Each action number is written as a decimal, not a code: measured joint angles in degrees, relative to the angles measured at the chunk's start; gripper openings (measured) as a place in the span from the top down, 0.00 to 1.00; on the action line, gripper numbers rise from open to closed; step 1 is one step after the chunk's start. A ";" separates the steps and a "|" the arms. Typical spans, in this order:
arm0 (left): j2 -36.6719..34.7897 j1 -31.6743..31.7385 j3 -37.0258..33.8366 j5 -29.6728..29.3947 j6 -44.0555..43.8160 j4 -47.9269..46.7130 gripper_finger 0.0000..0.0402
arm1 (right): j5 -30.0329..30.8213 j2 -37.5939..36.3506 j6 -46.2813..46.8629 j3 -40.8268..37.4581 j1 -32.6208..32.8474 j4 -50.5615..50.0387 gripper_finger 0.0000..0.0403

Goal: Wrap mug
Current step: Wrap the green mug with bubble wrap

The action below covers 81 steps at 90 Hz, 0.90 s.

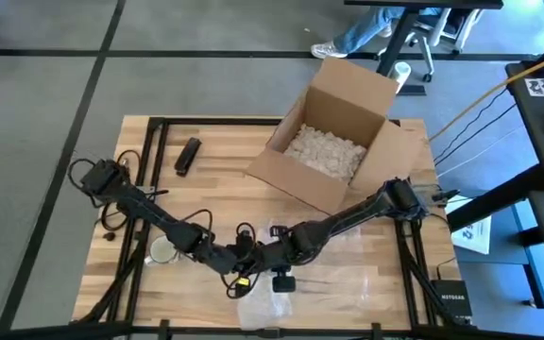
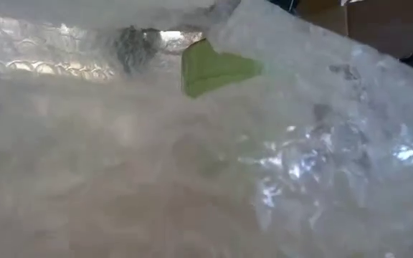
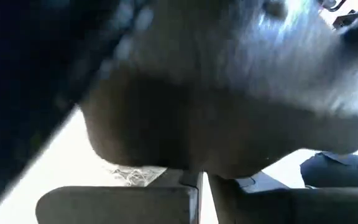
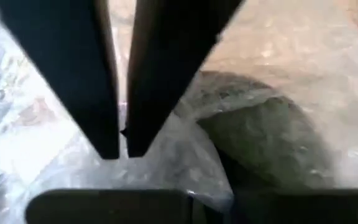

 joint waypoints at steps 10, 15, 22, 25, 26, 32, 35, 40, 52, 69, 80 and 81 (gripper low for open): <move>-0.02 0.00 0.02 -0.35 1.35 0.27 1.00 | 1.89 -2.41 1.48 0.57 0.04 -3.10 1.00; -0.13 -0.07 0.04 -0.37 1.83 0.32 1.00 | 2.14 -3.81 2.42 0.65 0.06 -4.32 1.00; -0.13 -0.05 0.04 -0.32 1.81 -0.15 1.00 | 2.62 -5.43 4.12 0.70 0.08 -6.83 1.00; -0.13 0.06 0.04 -0.33 1.74 -0.28 1.00 | 3.01 -6.13 4.66 0.70 0.04 -7.50 1.00; -0.13 0.15 0.04 -0.33 1.74 -0.28 1.00 | 3.03 -6.29 4.84 0.70 0.04 -7.63 1.00; -0.13 0.35 0.04 -0.31 1.80 -0.18 1.00 | 3.12 -7.10 5.88 0.70 0.04 -8.67 1.00; -0.13 0.50 0.04 -0.35 1.82 -0.15 1.00 | 3.68 -7.39 6.24 0.70 0.05 -9.22 1.00; -0.13 0.70 0.04 -0.35 1.89 -0.13 1.00 | 4.67 -7.74 6.41 0.70 0.09 -9.16 1.00; 0.19 1.25 0.04 -0.38 1.78 0.02 1.00 | 4.90 -8.51 5.25 0.70 1.14 -5.67 1.00; 0.42 2.03 0.04 -0.39 1.88 -0.05 1.00 | 1.93 -9.09 4.94 0.70 3.27 -1.63 1.00; 0.48 2.45 0.04 -0.48 2.33 -0.13 1.00 | 1.57 -8.80 4.88 0.22 4.40 1.80 1.00; 0.48 2.50 0.04 -0.57 2.35 -0.13 1.00 | 1.57 -8.74 4.83 0.09 4.42 2.18 1.00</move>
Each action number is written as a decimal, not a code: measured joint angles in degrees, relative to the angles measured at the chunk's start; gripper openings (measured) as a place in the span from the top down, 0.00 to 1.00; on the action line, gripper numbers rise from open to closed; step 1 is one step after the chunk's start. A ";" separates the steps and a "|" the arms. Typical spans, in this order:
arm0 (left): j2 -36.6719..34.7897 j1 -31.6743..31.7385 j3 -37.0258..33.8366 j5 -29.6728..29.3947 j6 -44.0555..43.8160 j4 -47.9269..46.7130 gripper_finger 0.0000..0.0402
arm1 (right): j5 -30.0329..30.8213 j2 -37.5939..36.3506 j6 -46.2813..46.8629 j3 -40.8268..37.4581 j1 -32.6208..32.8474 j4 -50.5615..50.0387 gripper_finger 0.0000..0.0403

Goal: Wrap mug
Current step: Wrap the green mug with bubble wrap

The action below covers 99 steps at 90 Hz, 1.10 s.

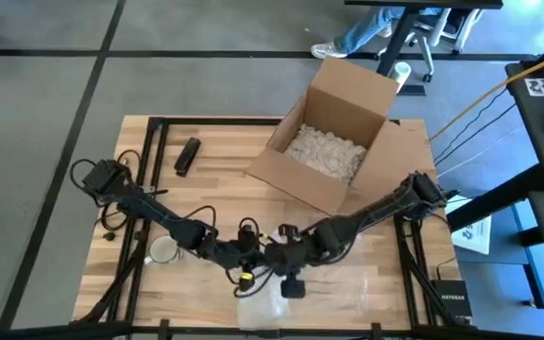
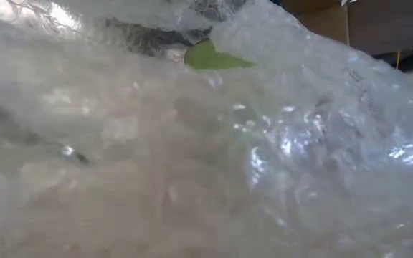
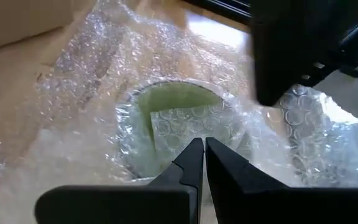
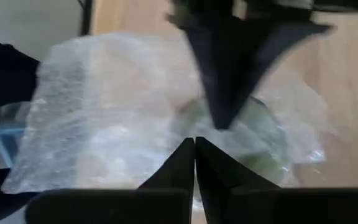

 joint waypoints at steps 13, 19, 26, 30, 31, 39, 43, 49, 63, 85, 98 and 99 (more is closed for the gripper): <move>0.00 0.01 0.00 -4.80 0.02 0.20 1.00 | 0.04 1.52 0.17 -2.59 -0.20 3.30 1.00; 0.00 0.06 0.00 -6.10 -0.06 0.11 1.00 | -0.01 1.73 0.27 -4.58 -0.34 4.39 1.00; 0.00 0.01 0.00 -6.14 -0.08 0.10 1.00 | 1.06 2.11 0.77 -6.68 -0.84 6.59 1.00; 0.00 -0.06 0.00 -6.08 -0.22 0.11 1.00 | 1.46 2.19 1.64 -7.90 -1.00 6.26 1.00; 0.00 -0.08 0.00 -6.08 -0.28 0.09 1.00 | 1.50 2.20 1.79 -8.19 -1.12 6.08 1.00; -0.26 -1.11 0.00 -6.05 -1.26 -0.26 1.00 | 1.40 2.26 2.23 -10.31 -2.10 8.22 1.00; -0.38 -1.82 0.00 -6.06 -1.64 -0.30 1.00 | 0.80 2.24 2.25 -11.63 -2.56 10.69 1.00; -1.16 -3.33 0.00 -6.05 -2.24 -1.40 1.00 | -1.77 2.33 2.27 -13.10 -3.13 13.60 1.00; -3.46 -7.52 0.00 -9.19 -6.26 -7.35 1.00 | -4.96 3.84 2.47 -13.76 -3.76 16.03 1.00; -4.08 -12.77 0.00 -13.64 -16.24 -12.96 1.00 | -6.68 4.26 2.32 -13.16 -4.44 15.85 1.00; -2.25 -12.78 -0.02 -11.32 -19.10 -11.67 1.00 | -6.67 4.58 0.56 -11.66 -4.69 15.51 1.00; -2.09 -12.72 -0.02 -10.92 -19.19 -11.29 1.00 | -6.69 4.58 0.46 -11.66 -4.72 15.52 1.00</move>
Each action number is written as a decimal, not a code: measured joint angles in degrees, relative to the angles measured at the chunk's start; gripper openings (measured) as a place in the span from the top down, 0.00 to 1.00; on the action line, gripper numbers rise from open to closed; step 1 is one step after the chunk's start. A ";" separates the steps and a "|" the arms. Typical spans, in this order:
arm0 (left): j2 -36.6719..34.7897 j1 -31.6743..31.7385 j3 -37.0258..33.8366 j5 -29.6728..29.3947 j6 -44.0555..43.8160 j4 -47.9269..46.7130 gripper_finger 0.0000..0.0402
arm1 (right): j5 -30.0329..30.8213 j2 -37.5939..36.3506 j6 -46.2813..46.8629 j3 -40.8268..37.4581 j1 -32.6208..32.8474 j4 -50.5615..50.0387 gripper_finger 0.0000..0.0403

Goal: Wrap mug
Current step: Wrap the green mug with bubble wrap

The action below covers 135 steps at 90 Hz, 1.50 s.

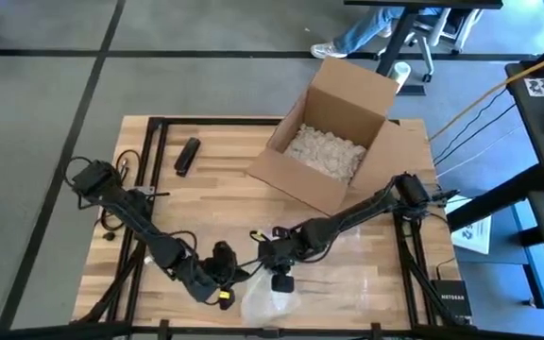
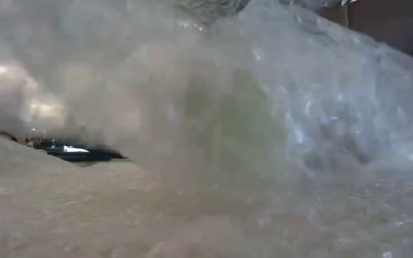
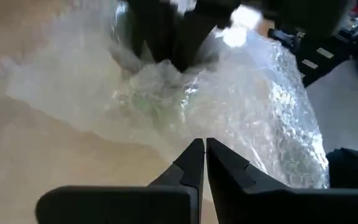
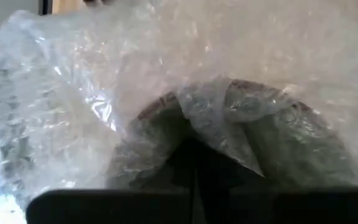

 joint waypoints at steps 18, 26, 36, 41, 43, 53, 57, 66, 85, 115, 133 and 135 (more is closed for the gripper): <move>2.20 0.25 0.00 2.64 -0.35 5.92 1.00 | -0.41 0.00 0.47 0.02 -0.83 -0.01 1.00; 2.77 0.40 0.00 2.36 1.32 9.21 1.00 | -0.54 0.00 0.45 0.04 -0.84 0.07 1.00; 2.88 2.10 0.00 1.82 5.26 12.54 1.00 | -0.53 0.00 0.45 0.07 -0.77 0.69 1.00; 2.87 3.33 0.00 1.16 7.21 14.00 1.00 | -0.52 0.00 0.47 0.07 -0.77 0.69 1.00; 2.86 3.85 0.00 1.09 8.01 14.38 1.00 | -0.50 0.00 0.47 0.07 -0.77 0.69 1.00; 2.86 6.19 0.00 1.06 10.25 15.09 1.00 | -0.50 0.00 0.74 0.07 -0.71 0.63 1.00; 2.84 6.95 0.02 1.30 9.82 14.35 1.00 | -0.50 0.00 0.75 0.07 -0.71 0.64 1.00; 2.84 8.08 0.02 2.23 8.85 12.31 1.00 | -0.44 0.00 0.78 0.09 -0.71 0.47 1.00; 2.81 8.62 0.02 2.48 7.30 9.26 1.00 | 3.44 -3.59 1.15 0.09 0.16 -1.82 1.00; 2.77 8.62 0.02 2.66 7.37 8.49 1.00 | 9.40 -11.52 2.77 0.24 4.11 -1.46 1.00; 2.77 9.14 0.02 2.66 7.42 8.31 1.00 | -0.35 -10.93 2.43 0.24 8.27 1.24 1.00; 2.77 9.26 0.02 2.68 7.51 8.32 1.00 | -0.99 -10.82 2.35 0.23 8.56 1.10 1.00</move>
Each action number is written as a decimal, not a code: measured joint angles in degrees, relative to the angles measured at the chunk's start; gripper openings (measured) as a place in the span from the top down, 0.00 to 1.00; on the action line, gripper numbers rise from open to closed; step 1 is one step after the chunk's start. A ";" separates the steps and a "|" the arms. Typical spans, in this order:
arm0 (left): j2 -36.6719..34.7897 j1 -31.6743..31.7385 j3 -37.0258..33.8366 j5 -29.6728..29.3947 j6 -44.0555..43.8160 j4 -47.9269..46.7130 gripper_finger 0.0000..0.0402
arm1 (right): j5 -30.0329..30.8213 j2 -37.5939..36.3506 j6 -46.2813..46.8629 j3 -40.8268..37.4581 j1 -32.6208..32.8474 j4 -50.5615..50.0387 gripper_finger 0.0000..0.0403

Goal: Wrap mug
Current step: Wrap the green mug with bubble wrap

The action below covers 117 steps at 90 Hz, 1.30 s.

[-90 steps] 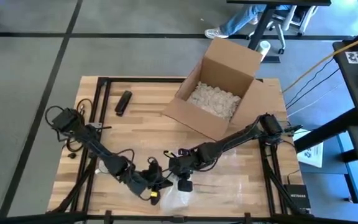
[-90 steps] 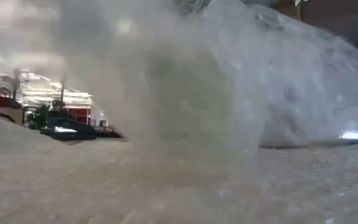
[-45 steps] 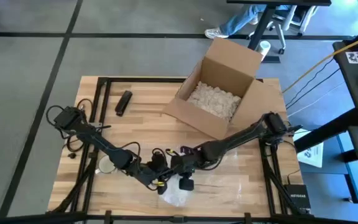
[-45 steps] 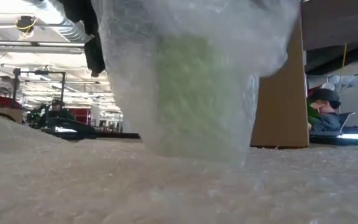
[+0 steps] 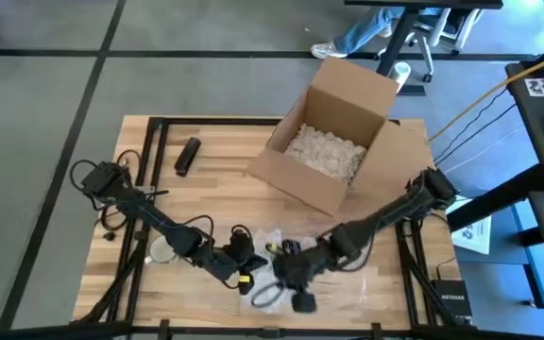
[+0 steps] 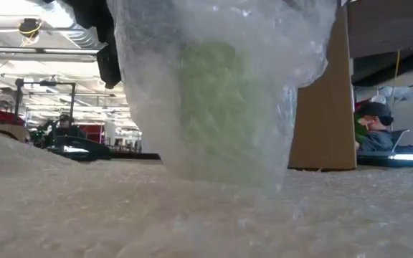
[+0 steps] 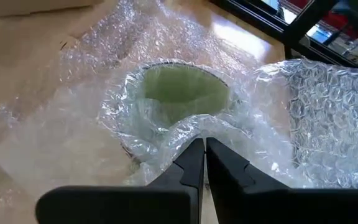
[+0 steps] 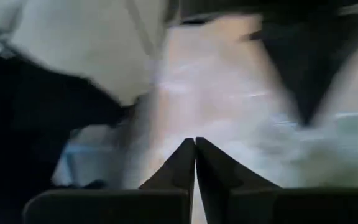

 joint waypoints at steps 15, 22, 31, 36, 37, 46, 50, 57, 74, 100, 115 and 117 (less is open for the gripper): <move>0.00 0.66 0.00 0.00 0.08 0.04 1.00 | -5.39 2.64 -0.09 -0.03 0.04 2.35 1.00; 0.00 0.82 0.00 0.00 0.08 0.09 1.00 | -6.49 4.55 -0.25 -0.03 -0.77 2.68 1.00; 0.00 0.84 0.00 -0.02 -0.16 0.07 1.00 | -1.97 6.19 -1.37 -0.11 -2.07 1.99 1.00; 0.00 0.63 0.00 -0.04 -0.12 0.08 1.00 | 3.93 6.28 -2.74 -0.14 -2.49 1.70 1.00; 0.00 0.54 0.00 -0.04 -0.12 0.06 1.00 | 5.12 6.28 -3.01 -0.13 -2.62 1.85 1.00; 0.02 0.42 0.00 0.14 -0.07 -0.07 1.00 | 12.38 6.23 -4.97 -0.03 -3.09 2.43 1.00; 0.02 0.43 0.00 0.28 0.08 -0.08 1.00 | 13.41 6.22 -5.32 -0.03 -3.43 2.33 1.00; 0.02 0.43 0.00 0.76 0.08 -0.04 1.00 | 13.63 6.14 -5.34 -0.03 -3.95 1.86 1.00; 0.02 0.29 0.00 0.46 0.09 -0.11 1.00 | 16.58 5.94 -2.94 -0.03 -4.33 -0.47 1.00; 0.09 -0.16 0.00 1.25 0.10 -0.48 1.00 | 13.56 4.78 -0.35 3.05 -3.99 -5.88 1.00; 0.09 -0.25 0.00 1.16 0.06 -0.48 1.00 | 15.21 5.09 -0.56 4.06 -4.17 -9.41 1.00; 0.09 -0.25 0.00 1.14 0.00 -0.48 1.00 | 15.28 5.33 -0.56 4.06 -4.38 -9.70 1.00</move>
